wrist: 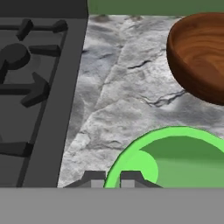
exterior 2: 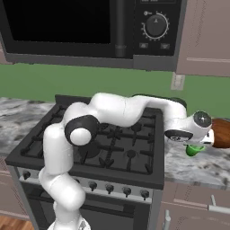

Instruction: Pick the cup and bowl from the counter and place them on the counter next to the sink.

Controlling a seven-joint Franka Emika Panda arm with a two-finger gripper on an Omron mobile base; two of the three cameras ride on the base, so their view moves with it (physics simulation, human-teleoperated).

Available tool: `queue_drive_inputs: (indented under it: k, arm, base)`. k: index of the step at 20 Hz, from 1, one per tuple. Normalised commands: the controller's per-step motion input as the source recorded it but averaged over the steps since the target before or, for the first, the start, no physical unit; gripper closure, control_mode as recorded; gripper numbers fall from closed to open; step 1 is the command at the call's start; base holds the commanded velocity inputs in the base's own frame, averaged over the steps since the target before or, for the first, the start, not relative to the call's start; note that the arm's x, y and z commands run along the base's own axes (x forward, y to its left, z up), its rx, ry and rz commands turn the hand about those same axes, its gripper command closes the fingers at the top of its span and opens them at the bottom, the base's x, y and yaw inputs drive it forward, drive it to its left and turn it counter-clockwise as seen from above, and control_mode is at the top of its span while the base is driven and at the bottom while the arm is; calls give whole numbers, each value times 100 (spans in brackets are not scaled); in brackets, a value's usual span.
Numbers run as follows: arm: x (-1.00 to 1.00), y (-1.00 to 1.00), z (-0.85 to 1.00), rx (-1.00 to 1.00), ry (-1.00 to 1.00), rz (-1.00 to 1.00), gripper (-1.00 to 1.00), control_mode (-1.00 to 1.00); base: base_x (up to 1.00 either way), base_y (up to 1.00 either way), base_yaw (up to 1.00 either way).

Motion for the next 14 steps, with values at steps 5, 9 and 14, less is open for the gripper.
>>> queue_drive_inputs:
  k: [5, 9, 14]
  arm:
    - [-80, 27, 51, 0, -13, 8, 100, -100]
    - [-84, 37, 71, -1, -6, 8, 100, -100]
    - [-57, 71, 48, -4, 0, 1, 100, -100]
  base:
    - [0, 0, 0]
    - [0, 0, 0]
    - [0, 0, 0]
